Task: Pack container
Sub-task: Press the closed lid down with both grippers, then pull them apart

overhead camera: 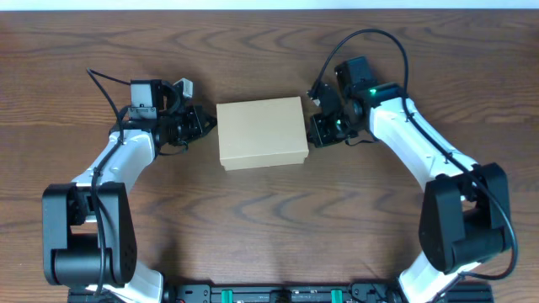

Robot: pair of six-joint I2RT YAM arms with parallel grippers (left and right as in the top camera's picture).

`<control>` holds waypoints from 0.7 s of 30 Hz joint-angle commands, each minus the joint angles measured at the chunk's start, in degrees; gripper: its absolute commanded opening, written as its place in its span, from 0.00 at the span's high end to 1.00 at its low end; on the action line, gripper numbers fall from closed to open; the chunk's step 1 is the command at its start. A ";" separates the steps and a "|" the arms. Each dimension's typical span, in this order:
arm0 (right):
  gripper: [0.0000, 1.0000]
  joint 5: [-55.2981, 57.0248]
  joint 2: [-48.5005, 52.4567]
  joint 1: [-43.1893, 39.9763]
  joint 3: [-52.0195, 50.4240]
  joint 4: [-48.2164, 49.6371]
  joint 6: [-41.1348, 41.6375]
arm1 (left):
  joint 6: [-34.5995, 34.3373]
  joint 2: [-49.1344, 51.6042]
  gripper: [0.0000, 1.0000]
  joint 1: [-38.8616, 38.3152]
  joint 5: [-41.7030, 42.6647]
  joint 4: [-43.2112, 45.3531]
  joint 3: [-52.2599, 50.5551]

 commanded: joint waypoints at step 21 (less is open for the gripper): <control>0.98 5.16 -7.13 -6.29 6.03 -2.78 0.37 | 6.97 -18.18 0.94 7.15 -3.06 -21.97 2.58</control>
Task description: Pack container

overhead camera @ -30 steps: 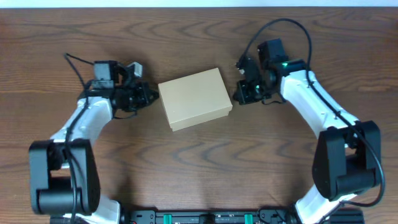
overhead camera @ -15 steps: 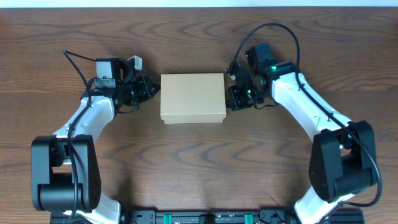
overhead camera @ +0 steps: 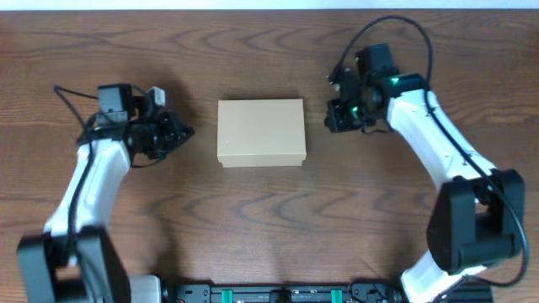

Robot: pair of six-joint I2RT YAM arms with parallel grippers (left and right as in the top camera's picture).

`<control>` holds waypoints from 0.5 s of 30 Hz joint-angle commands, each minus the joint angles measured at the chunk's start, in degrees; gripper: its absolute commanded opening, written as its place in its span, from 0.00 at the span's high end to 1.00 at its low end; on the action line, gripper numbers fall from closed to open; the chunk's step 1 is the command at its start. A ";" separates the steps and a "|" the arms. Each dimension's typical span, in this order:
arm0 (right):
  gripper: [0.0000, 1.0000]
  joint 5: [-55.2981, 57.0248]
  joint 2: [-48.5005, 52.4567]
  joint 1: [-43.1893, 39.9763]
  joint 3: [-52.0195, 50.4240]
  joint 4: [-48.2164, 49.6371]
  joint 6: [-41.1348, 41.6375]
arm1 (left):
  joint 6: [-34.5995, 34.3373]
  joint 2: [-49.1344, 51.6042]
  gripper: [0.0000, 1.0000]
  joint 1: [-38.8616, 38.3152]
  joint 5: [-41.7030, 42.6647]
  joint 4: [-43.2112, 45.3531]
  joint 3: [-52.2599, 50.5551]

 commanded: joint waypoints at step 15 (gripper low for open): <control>0.98 0.50 -34.34 3.06 -5.99 -15.67 0.94 | 23.89 -36.94 0.94 -0.04 4.31 -33.59 1.53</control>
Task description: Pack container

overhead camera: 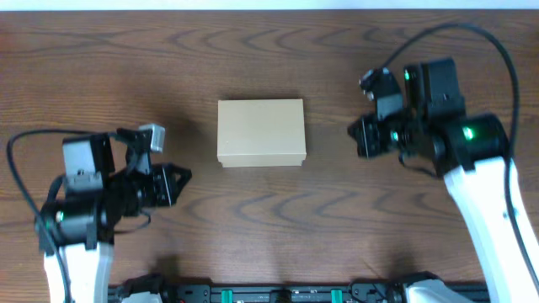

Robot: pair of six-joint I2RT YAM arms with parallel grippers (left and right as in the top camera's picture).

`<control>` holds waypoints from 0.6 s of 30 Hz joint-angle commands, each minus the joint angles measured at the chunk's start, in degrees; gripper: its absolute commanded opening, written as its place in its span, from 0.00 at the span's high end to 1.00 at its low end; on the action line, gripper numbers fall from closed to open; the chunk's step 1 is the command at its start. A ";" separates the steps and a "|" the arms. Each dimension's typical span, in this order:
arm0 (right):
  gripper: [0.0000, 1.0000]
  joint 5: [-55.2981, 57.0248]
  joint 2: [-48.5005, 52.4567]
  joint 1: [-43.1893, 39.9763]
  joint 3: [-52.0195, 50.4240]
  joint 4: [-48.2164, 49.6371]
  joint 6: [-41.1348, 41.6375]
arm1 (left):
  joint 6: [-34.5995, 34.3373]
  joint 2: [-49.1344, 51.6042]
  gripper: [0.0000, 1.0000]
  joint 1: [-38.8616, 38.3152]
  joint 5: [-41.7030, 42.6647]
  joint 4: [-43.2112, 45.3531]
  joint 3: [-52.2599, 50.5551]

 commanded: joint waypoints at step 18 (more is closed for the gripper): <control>0.01 -0.24 -45.79 7.52 -33.99 5.51 18.62 | 1.79 -14.67 0.05 0.07 5.35 -5.09 -4.52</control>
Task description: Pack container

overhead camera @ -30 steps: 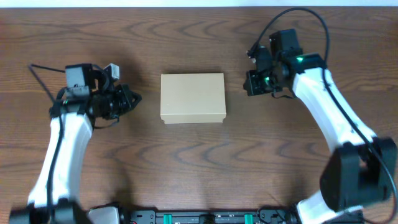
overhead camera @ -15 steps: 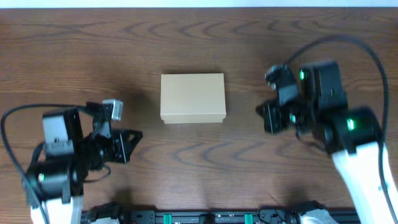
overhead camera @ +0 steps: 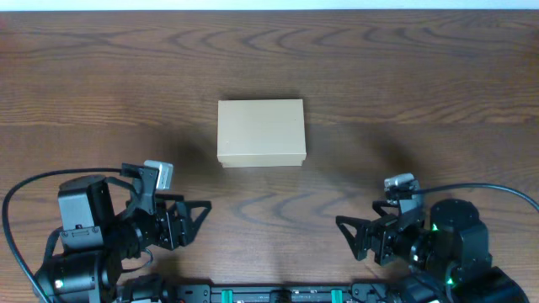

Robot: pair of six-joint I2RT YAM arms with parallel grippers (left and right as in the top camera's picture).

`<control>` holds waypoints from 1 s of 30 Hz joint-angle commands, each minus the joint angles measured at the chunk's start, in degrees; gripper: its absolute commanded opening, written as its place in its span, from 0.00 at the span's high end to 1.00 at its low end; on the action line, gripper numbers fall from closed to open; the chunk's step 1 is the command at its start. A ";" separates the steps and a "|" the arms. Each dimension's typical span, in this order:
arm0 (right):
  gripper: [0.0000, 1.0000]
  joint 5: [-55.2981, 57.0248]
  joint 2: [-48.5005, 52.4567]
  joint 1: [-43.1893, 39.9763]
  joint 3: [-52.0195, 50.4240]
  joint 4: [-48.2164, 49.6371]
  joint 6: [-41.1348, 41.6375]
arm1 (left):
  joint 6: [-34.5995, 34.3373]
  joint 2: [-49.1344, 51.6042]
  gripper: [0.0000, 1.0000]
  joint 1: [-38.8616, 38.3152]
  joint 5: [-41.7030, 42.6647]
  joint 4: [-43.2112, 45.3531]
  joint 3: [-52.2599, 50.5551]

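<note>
A closed tan cardboard box (overhead camera: 261, 132) lies flat in the middle of the wooden table, lid on, with nothing touching it. My left gripper (overhead camera: 199, 218) hangs near the front left, fingers spread open and empty, well below and left of the box. At the front right, my right gripper (overhead camera: 347, 234) is also open and empty, pointing left, far below the box's right side.
The brown wooden table (overhead camera: 421, 76) stretches around the box. A black rail with green clips (overhead camera: 269, 295) runs along the front edge between the two arm bases.
Both arms have pulled back toward the front edge and now sit low in the view. The left gripper moved down and slightly right, the right one down and left. The box stayed put.
At first both grippers were pressed against the left and right ends of the tan box. Then they stood apart from it on either side. Later they were farther off and lower, and now both rest open near the front edge.
</note>
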 commanded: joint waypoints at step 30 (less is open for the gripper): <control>0.01 -0.02 0.00 0.42 -1.01 -0.94 4.92 | -4.15 -13.75 0.05 -0.35 -42.88 19.23 -8.85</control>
